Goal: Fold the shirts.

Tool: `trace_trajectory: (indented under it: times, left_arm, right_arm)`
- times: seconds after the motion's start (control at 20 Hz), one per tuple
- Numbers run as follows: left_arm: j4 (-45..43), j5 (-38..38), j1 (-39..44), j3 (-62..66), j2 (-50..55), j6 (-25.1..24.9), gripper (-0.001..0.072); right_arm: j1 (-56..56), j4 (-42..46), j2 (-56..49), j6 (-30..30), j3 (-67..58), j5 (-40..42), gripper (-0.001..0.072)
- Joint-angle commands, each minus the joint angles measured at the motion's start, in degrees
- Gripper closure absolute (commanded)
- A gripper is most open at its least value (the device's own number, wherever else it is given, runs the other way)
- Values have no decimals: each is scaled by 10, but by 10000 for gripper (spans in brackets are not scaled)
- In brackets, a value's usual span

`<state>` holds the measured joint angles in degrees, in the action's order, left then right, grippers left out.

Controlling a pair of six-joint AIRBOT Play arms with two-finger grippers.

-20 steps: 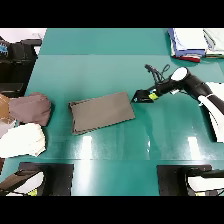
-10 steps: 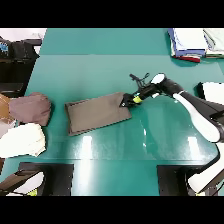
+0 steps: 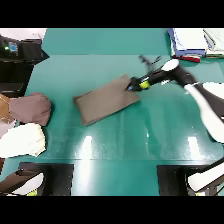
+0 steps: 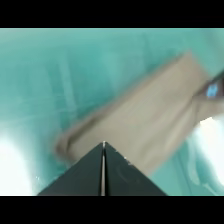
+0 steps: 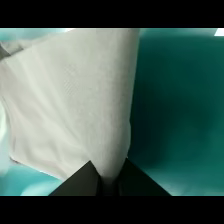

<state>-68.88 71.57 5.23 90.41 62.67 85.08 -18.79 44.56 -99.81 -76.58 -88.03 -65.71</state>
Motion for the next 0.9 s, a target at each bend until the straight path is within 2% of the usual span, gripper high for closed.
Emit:
trace_trajectory:
  times: [0.0,0.25,0.45,0.7,0.85]
  left_arm:
    - [1,-31,55,0,0,0,682]
    - [7,-65,87,0,0,2,682]
    - [8,-67,87,0,0,5,682]
    - [8,-66,87,0,0,22,682]
    - [8,-66,87,0,0,22,682]
  right_arm:
    - [131,110,76,-59,-4,-7,691]
    - [367,129,156,-69,-4,-7,691]
    - [493,124,170,-68,-4,-4,691]
    - [543,120,170,-68,-12,28,692]
    - [543,120,169,-68,-64,30,691]
